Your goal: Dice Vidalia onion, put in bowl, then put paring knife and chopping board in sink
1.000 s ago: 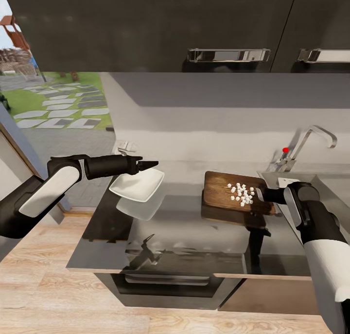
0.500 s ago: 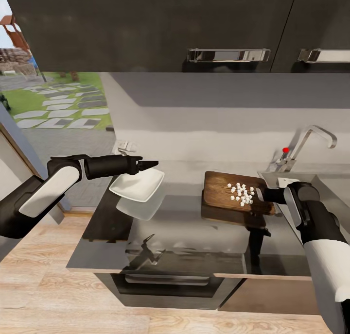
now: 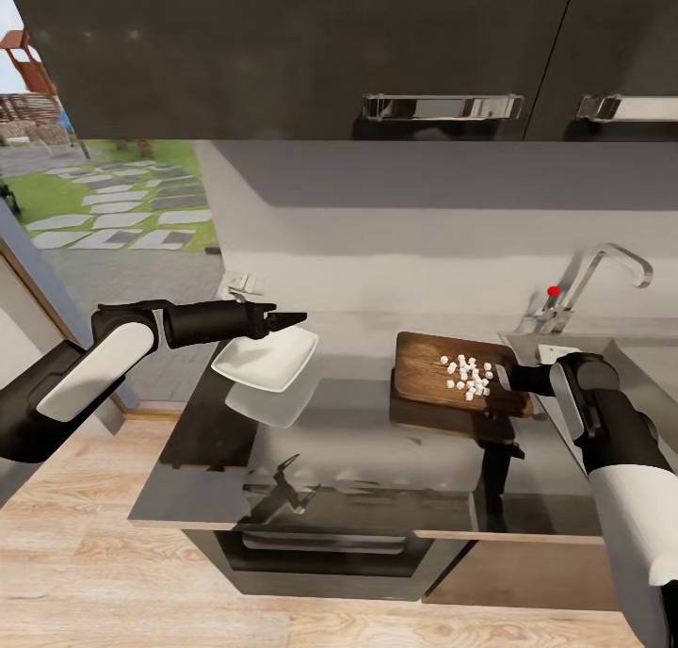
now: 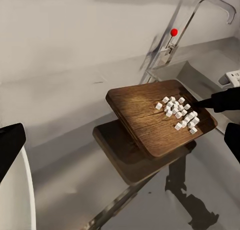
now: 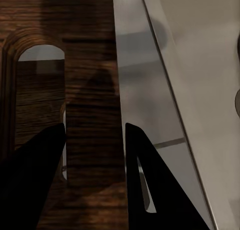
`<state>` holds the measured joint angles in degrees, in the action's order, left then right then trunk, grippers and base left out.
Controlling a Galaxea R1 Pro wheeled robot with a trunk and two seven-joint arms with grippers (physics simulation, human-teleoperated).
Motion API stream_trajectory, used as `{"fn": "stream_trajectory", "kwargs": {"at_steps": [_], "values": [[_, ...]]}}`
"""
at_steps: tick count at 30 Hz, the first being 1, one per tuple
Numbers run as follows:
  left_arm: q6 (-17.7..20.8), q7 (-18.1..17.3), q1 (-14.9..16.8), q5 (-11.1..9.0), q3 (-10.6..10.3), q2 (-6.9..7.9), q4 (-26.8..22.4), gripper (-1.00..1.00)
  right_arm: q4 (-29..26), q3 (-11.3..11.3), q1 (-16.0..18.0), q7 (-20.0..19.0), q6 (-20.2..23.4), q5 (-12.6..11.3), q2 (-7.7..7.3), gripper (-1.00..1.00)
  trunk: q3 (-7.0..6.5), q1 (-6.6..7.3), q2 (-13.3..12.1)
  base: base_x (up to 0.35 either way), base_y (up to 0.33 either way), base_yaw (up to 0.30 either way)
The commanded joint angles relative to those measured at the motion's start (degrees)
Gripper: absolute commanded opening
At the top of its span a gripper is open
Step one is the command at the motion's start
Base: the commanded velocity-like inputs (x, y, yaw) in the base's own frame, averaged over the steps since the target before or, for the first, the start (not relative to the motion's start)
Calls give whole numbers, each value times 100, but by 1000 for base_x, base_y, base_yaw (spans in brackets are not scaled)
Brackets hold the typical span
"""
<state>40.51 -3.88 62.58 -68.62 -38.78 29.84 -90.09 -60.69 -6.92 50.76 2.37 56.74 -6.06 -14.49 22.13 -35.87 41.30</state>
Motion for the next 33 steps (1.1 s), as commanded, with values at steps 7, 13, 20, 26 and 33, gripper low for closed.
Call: {"fn": "stream_trajectory", "kwargs": {"at_steps": [7, 13, 20, 26, 33], "values": [[9, -16, 8, 5, -7, 4, 0, 100, -4, -3, 4, 26, 22, -53, -1, -100, 8, -1, 7, 0, 0, 0], [7, -16, 8, 4, -7, 4, 0, 100, -4, -3, 4, 26, 22, -53, -1, -100, 7, -1, 7, 0, 0, 0], [9, -16, 8, 3, -7, 4, 0, 100, -4, -3, 4, 26, 22, -53, -1, -100, -10, -1, 7, 0, 0, 0], [9, -16, 8, 2, -7, 4, 0, 100, -4, -3, 4, 26, 22, -53, -1, -100, -32, -1, 7, 0, 0, 0], [9, -16, 8, 5, -7, 4, 0, 100, -4, -3, 4, 26, 22, -53, -1, -100, -58, -1, 7, 0, 0, 0]]}}
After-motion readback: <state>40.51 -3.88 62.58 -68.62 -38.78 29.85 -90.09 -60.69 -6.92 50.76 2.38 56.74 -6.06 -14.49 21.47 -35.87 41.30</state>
